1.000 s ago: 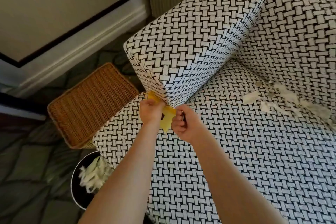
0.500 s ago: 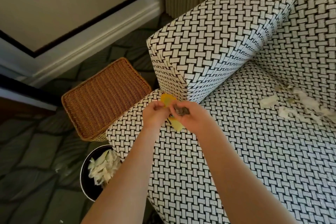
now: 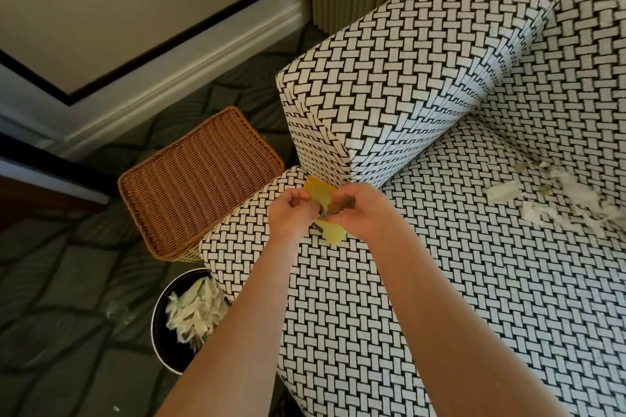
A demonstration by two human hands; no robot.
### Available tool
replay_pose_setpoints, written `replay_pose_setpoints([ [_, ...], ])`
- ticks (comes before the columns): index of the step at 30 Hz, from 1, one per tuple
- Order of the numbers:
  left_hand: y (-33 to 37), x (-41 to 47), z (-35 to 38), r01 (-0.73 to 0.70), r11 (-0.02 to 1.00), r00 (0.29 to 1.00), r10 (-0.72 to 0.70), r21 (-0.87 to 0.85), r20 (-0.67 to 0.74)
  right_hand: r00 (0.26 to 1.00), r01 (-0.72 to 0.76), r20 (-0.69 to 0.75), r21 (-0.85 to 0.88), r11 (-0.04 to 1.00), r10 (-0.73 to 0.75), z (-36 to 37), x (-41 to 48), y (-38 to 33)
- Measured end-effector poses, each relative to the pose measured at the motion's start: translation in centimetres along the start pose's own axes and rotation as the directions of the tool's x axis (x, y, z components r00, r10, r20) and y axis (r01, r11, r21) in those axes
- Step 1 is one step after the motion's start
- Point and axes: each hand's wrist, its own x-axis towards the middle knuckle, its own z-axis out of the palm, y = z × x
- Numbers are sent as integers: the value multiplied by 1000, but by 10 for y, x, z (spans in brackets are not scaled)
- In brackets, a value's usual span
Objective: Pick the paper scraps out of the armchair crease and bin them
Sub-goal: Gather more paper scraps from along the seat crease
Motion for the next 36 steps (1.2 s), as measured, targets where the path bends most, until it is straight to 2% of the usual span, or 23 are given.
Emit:
replay_pose_setpoints([
  [2,0,-1,1,0,1000,1000,0,2,-1,999,-43,7,44,998,43,-1,4,-2],
  [7,1,-11,11,-13,1000,998,12,-9,-54,999,-39,-37,-3,999,39,-8,-2,-6],
  [10,-4,-20,20,-97,990,991,105,100,-81,997,-51,-54,-11,999,50,-23,-10,-7],
  [13,-14,-42,39,-230,946,973,226,228,46,992,-27,-128,-153,988,7,-41,-17,-18],
  [14,-17,-51,48,-252,939,967,234,232,105,988,-13,-157,-150,989,-11,-48,-18,-21],
  [17,-16,-67,83,-245,946,953,195,214,231,980,109,-169,31,994,-103,-78,-23,-34],
  [20,1,-68,116,-153,971,954,97,182,285,963,207,-208,168,964,-170,-112,-22,-45],
  [24,15,-70,153,-143,960,919,40,239,392,927,256,-338,261,931,-161,-157,-24,-59],
  [26,18,-69,170,-168,952,912,51,256,406,879,265,-452,204,942,-149,-181,-24,-64],
  [27,18,-68,181,-179,947,909,56,266,412,824,287,-539,133,949,-174,-195,-26,-66],
  [29,17,-67,198,-214,930,903,71,299,424,677,310,-669,-121,943,-308,-219,-28,-65],
  [31,13,-65,218,-272,893,892,94,359,442,567,293,-682,-357,887,-462,-240,-33,-60],
  [34,9,-63,247,-381,808,872,155,448,464,483,232,-648,-554,799,-589,-266,-35,-52],
  [36,6,-59,265,-479,712,843,209,514,496,447,153,-627,-649,745,-638,-278,-32,-55],
])
